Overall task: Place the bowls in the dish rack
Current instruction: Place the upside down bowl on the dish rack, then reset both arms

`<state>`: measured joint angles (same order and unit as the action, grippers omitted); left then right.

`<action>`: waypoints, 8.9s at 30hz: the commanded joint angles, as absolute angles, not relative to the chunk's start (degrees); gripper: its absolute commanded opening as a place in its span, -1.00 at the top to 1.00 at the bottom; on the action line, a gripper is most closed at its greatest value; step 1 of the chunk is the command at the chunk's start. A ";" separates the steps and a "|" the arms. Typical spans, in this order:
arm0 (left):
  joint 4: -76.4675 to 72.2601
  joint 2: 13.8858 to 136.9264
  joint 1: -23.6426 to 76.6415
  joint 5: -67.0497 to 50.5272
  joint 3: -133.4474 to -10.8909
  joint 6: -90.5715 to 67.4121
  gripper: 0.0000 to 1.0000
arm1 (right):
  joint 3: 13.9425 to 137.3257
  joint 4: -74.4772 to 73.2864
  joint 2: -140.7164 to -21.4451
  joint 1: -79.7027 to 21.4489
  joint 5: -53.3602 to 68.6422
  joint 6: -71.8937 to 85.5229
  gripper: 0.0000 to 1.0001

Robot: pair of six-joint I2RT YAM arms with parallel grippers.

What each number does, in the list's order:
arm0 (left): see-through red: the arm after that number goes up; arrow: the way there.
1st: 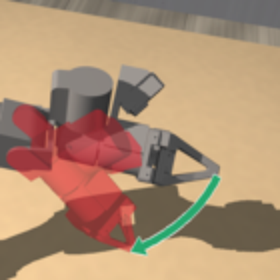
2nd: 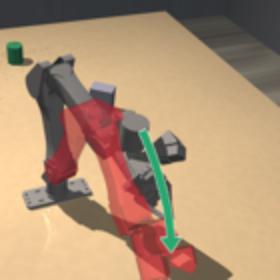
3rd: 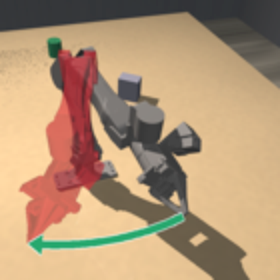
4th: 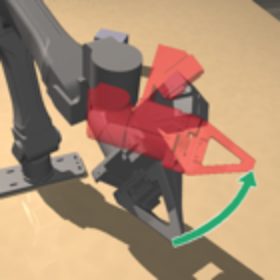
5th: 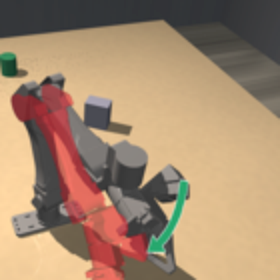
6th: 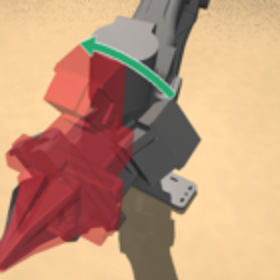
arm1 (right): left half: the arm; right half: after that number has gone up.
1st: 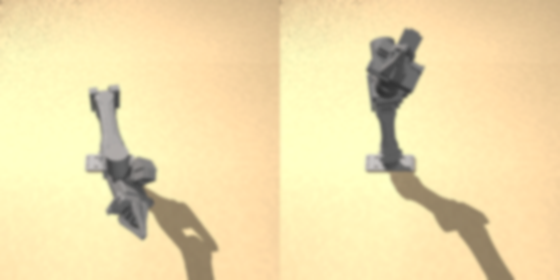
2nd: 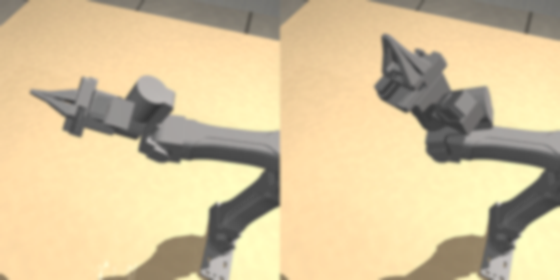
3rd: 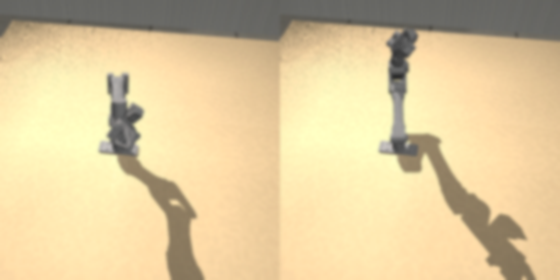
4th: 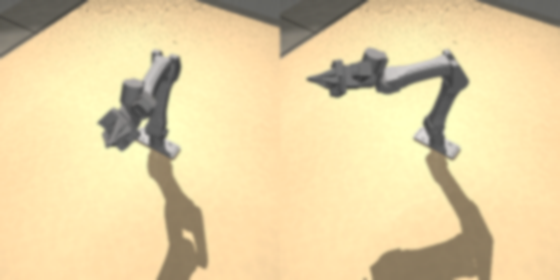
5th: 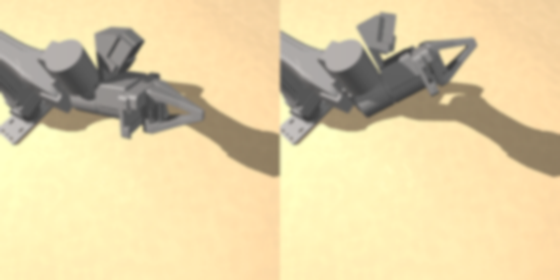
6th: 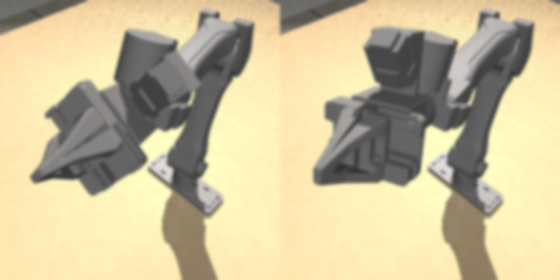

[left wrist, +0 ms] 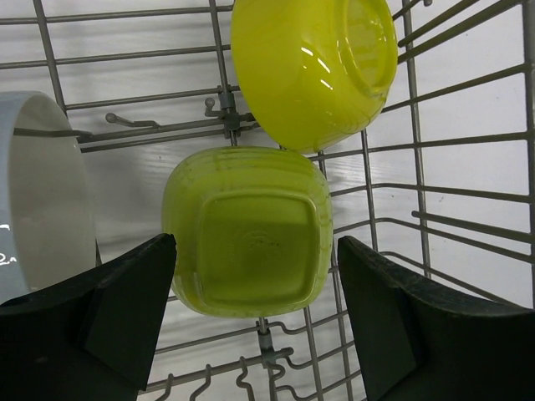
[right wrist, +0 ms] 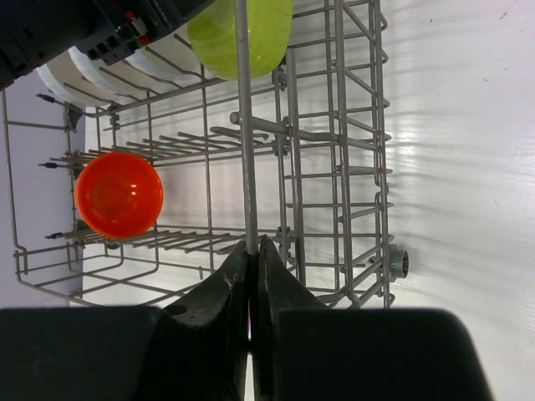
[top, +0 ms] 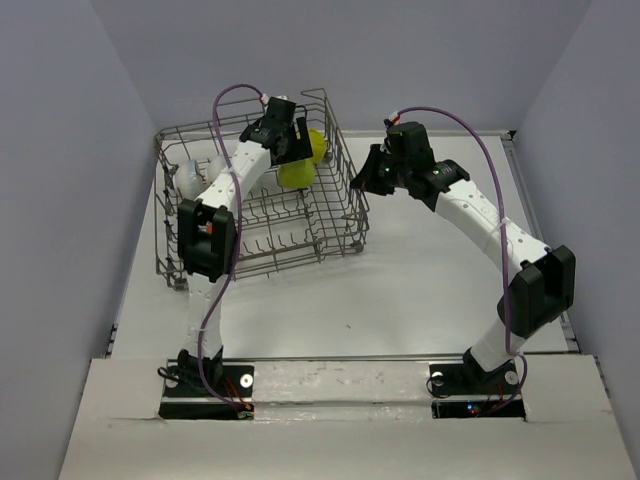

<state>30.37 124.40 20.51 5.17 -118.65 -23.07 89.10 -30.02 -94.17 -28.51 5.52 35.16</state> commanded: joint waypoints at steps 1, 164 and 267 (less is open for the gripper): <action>29.97 124.19 20.57 5.71 -120.15 -23.73 -0.75 | 88.15 -36.30 -93.34 -25.58 -2.55 34.89 0.99; 22.50 119.45 27.95 5.88 -127.00 -18.02 -0.77 | 85.78 -34.81 -93.96 -25.58 -1.41 34.98 0.99; 10.46 52.47 24.34 20.92 -66.71 -16.52 -0.98 | 91.23 -27.51 -90.35 -25.58 6.50 33.31 -0.64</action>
<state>14.26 53.45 24.64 20.75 -67.83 -17.02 88.55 -30.33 -92.01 -25.87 4.03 34.28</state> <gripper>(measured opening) 0.990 0.819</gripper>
